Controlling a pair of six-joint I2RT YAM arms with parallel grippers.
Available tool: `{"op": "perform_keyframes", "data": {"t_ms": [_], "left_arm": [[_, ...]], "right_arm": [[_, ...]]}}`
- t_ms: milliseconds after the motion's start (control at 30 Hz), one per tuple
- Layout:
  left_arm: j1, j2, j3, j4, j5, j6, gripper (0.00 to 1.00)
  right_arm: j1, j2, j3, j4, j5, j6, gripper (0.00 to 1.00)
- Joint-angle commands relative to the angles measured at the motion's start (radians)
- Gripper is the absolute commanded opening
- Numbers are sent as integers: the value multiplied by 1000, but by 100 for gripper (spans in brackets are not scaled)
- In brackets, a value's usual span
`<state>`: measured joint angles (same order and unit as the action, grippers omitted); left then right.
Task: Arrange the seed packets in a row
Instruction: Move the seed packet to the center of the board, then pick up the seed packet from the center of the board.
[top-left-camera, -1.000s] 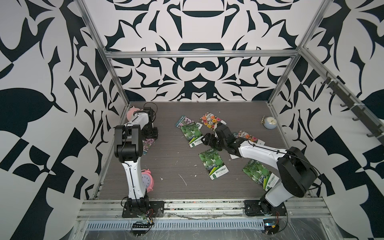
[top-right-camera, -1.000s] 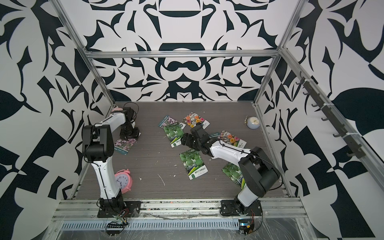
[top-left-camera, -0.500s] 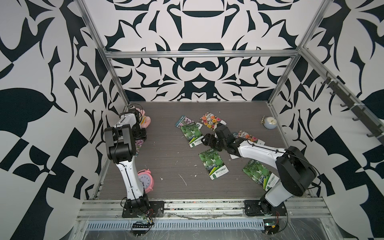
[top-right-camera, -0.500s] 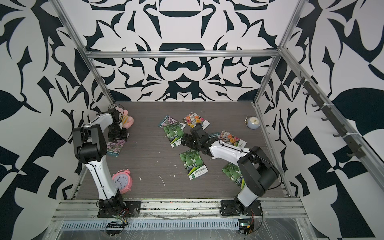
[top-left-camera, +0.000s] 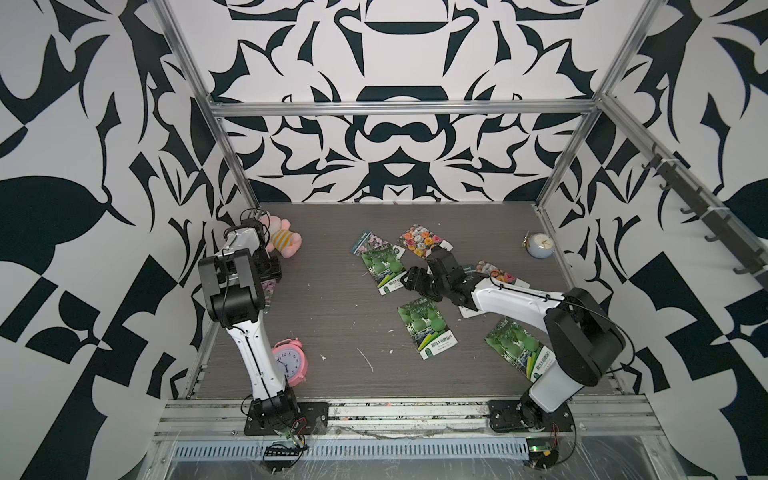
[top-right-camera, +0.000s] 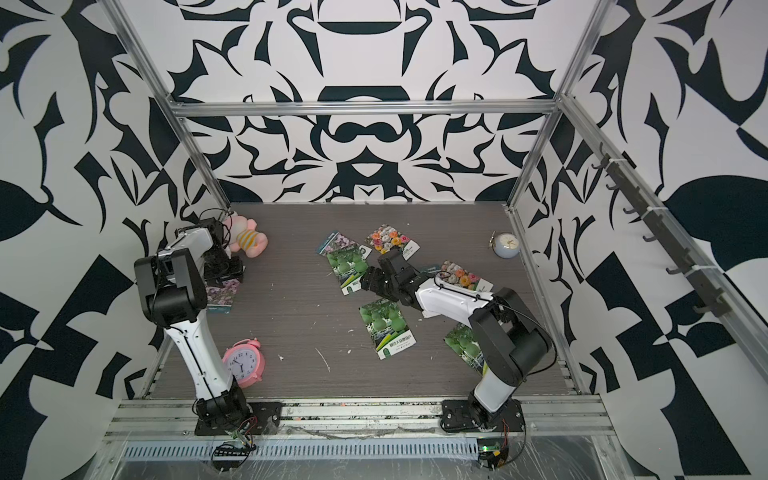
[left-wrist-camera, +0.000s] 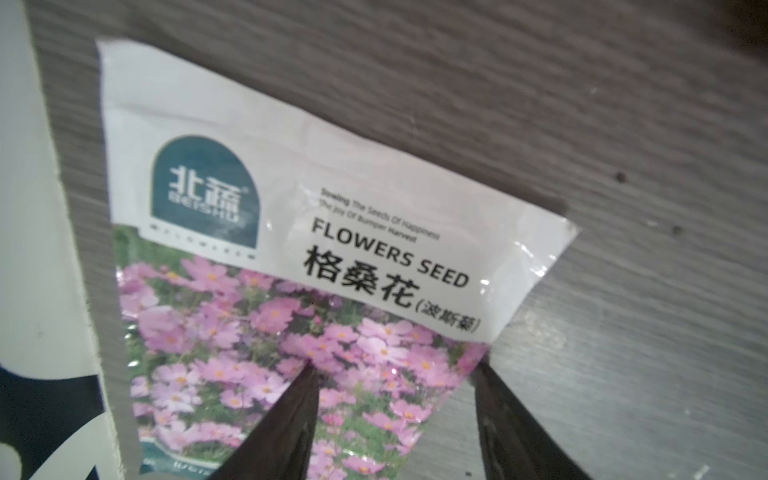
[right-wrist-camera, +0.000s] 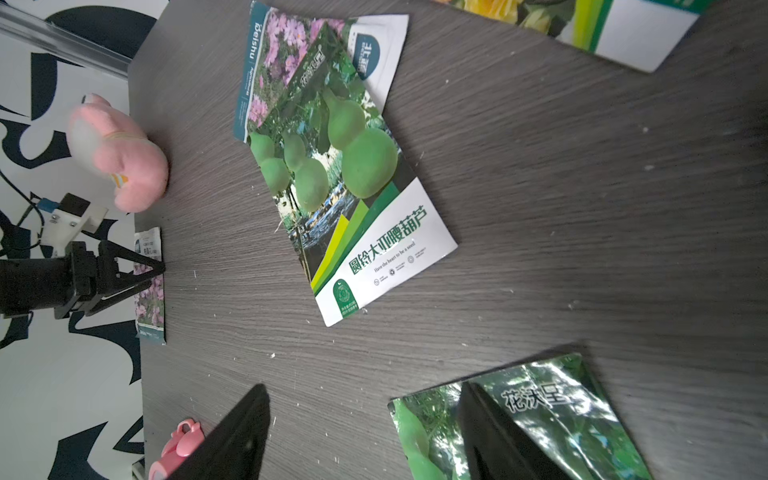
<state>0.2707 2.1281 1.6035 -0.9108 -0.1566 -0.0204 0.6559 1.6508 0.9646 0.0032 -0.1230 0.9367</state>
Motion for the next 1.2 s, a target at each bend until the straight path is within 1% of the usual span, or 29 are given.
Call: {"op": "perform_keyframes", "data": {"t_ms": [0, 133, 233, 267, 333, 467, 533, 567, 633, 667, 700, 733, 833, 933, 967, 1033, 1100, 1167], "left_arm": [[8, 46, -9, 0, -15, -14, 62], [4, -19, 1, -26, -11, -25, 67], [-4, -100, 13, -58, -24, -46, 70], [-4, -126, 17, -65, -23, -54, 71], [-9, -179, 15, -72, -19, -77, 72], [-43, -270, 9, -97, 16, -141, 76], [-80, -324, -12, -81, 70, -196, 80], [-104, -357, -40, -54, 106, -236, 83], [-148, -419, -106, 13, 222, -295, 91], [-168, -451, -151, 62, 296, -324, 94], [-189, -485, -205, 128, 340, -359, 96], [-208, -509, -250, 183, 366, -388, 100], [-222, -551, -376, 377, 508, -540, 99], [-223, -526, -459, 599, 611, -726, 99], [-227, -505, -471, 651, 618, -780, 96], [-239, -449, -468, 721, 617, -844, 93], [-256, -386, -450, 781, 624, -880, 90], [-272, -314, -405, 797, 619, -887, 88]], "right_arm": [[-2, -3, 37, 1, -2, -1, 76], [-1, -16, 44, -13, 0, -7, 76], [-2, -37, 51, -18, 1, -30, 75], [-2, -46, 54, -27, 11, -44, 74], [-4, -68, 48, -27, 32, -64, 74], [-28, -92, 55, -65, 62, -109, 77], [-53, -98, 52, -77, 66, -138, 79], [-68, -100, 51, -85, 65, -154, 81], [-102, -91, 57, -97, 37, -198, 85], [-122, -82, 66, -108, 19, -218, 89], [-140, -71, 74, -109, 1, -236, 99], [-153, -57, 82, -110, -14, -253, 100], [-177, -2, 145, -147, -67, -320, 100], [-179, 70, 233, -167, -104, -369, 99], [-179, 106, 276, -177, -115, -378, 98], [-181, 199, 381, -200, -148, -395, 94], [-180, 291, 483, -217, -161, -401, 90], [-181, 381, 572, -219, -165, -390, 85]]}}
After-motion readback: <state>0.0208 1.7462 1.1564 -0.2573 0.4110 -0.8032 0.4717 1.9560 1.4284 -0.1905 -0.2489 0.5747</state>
